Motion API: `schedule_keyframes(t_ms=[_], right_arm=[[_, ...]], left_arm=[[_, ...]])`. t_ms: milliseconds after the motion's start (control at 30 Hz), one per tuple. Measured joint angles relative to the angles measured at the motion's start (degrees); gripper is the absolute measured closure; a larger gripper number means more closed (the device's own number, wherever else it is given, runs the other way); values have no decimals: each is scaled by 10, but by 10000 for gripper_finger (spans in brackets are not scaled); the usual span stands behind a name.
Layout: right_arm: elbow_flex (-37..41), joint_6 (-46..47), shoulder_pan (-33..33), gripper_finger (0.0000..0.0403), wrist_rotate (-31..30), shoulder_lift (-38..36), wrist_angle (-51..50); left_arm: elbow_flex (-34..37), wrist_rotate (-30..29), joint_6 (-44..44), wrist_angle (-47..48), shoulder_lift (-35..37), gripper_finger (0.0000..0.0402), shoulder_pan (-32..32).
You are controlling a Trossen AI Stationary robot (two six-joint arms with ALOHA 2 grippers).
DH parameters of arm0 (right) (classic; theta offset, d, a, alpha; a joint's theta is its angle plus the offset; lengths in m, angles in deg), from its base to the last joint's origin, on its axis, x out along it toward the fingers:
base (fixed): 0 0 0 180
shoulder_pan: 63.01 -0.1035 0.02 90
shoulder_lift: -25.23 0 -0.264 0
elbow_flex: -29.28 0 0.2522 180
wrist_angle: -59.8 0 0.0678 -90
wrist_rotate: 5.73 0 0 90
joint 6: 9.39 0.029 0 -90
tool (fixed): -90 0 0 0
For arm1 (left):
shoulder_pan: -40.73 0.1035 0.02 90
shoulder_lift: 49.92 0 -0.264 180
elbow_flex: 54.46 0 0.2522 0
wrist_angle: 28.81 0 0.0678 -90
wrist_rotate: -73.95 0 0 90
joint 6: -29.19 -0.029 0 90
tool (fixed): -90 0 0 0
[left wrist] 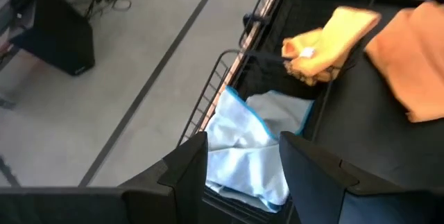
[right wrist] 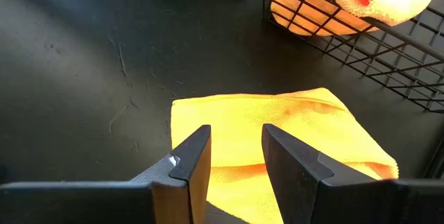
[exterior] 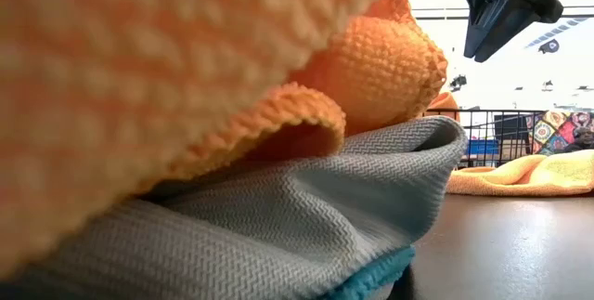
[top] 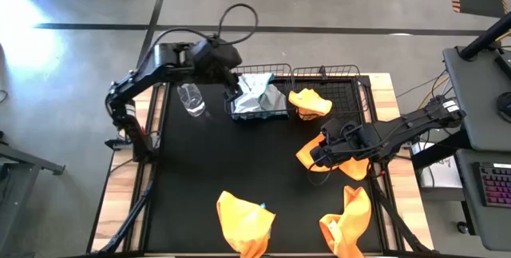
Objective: Sort microfiber towel by color & place in baskets
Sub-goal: Put the top right orange microfiber towel into the right black wire basket
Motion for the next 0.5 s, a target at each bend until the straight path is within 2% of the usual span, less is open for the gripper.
schedule_keyframes(t_ms=[200, 500], right_arm=[[0, 1, 0, 280, 0, 0, 1], [0, 1, 0, 280, 0, 0, 8]], left_arm=[[0, 0, 12, 14, 42, 237, -45], [1, 0, 62, 36, 104, 237, -160]])
